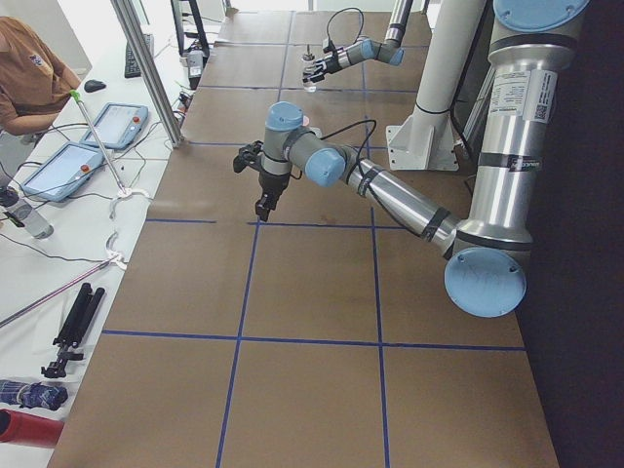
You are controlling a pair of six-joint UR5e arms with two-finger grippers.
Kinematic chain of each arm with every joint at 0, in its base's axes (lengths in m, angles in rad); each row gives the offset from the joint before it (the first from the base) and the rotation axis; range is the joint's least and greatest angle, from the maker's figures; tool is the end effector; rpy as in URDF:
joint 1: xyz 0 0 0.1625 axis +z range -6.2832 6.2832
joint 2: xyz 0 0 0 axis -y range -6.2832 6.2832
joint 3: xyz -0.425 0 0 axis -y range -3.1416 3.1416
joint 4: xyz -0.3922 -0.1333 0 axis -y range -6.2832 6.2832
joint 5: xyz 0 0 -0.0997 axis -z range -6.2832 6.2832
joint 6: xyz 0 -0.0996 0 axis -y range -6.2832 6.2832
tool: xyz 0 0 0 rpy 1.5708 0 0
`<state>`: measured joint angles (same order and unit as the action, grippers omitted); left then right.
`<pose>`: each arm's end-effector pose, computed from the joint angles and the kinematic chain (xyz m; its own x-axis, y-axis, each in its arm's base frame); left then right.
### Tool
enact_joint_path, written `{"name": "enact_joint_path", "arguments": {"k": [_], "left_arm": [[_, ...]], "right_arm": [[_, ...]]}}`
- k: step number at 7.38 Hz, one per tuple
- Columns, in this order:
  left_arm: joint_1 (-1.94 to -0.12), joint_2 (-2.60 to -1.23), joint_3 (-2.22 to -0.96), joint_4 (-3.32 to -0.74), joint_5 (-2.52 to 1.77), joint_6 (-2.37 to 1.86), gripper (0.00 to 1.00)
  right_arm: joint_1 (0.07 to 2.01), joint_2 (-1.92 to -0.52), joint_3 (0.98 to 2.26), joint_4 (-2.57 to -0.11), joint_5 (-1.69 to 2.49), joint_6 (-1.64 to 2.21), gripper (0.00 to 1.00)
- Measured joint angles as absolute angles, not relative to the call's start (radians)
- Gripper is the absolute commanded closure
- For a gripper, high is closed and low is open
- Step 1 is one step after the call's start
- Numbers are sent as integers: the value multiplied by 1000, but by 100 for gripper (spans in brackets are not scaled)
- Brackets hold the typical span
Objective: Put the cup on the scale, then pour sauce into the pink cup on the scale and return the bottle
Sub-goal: 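Lower the bottle with the right gripper back to its spot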
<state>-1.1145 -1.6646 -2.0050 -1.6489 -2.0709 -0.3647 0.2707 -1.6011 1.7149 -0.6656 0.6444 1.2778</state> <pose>0.1481 -0.4958 0.4031 0.7527 0.3272 -0.5714 -0.1003 0.9146 0.3916 -0.4056 -0.3335 0.4892 0.7195 0.0196 0.6942 -0.6360 0.4204 0.6472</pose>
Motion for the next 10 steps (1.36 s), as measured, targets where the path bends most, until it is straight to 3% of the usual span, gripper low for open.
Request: {"name": "enact_joint_path", "arguments": {"k": [7,8,9,10], "left_arm": [[-1115,-1664,-2009,-1647,-2072,-365,45],[-1115,-1664,-2011,-1647,-2072,-365,45],[-1115,-1664,-2012,-1648,-2072,-365,45],[-1115,-1664,-2013,-1647,-2072,-365,45]], "right_arm": [[254,-1600,1703,-673,638,1284,100],[247,-1599,1699,-673,638,1284,65],[241,-1599,1695,-672,638,1284,1],[239,-1600,1694,-672,637,1284,0]]}}
